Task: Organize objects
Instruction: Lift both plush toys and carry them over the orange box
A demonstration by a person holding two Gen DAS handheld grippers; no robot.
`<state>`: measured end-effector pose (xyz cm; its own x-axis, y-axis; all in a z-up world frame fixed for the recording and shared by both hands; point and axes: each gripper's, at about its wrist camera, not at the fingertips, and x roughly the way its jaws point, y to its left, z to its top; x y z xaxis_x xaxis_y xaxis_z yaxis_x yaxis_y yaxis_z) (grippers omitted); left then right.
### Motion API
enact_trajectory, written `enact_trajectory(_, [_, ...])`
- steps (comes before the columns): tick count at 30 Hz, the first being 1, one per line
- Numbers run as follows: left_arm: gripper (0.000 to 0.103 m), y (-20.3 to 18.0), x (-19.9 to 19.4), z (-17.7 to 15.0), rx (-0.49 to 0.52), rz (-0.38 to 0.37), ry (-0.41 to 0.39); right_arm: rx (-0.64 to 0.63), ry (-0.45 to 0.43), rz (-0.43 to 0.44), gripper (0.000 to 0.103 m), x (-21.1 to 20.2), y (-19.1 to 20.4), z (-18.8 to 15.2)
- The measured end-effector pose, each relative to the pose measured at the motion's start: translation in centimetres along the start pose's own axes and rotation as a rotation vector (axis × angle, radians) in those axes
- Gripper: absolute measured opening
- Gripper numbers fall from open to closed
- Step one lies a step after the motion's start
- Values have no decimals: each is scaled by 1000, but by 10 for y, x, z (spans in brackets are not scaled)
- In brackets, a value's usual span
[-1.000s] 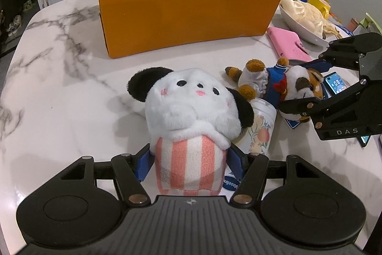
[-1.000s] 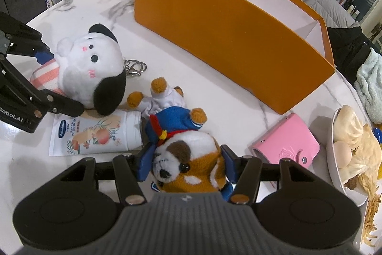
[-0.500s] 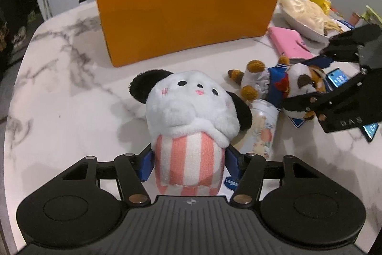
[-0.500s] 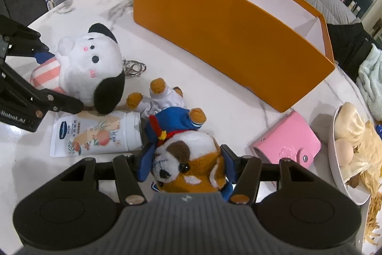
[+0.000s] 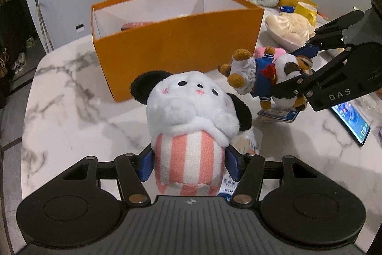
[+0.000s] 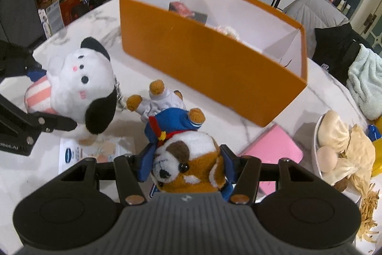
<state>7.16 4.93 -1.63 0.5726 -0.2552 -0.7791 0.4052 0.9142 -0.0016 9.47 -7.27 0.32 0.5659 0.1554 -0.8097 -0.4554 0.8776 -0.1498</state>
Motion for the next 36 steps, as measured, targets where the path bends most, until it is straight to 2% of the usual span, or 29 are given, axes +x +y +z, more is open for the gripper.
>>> enact_trajectory(4, [69,1,-6,13,0,8,-29,27,-30,7,59,-10,-9,9])
enact_trajectory(12, [69,1,-20,65,-30,-9,-106,83,-140,0,59,-40,-28,45])
enact_trajectory(21, [69,10,-13,115,-36,29,-150,136,-246,-23,59,-66,-53,90])
enact_trajectory(31, [69,14,6,170,-24,111,-193,154,-329,-81,59,-58,-77,142])
enact_trajectory(36, [69,15,23,183,-14,139,-192,166,-338,-94,59,-39,-95,156])
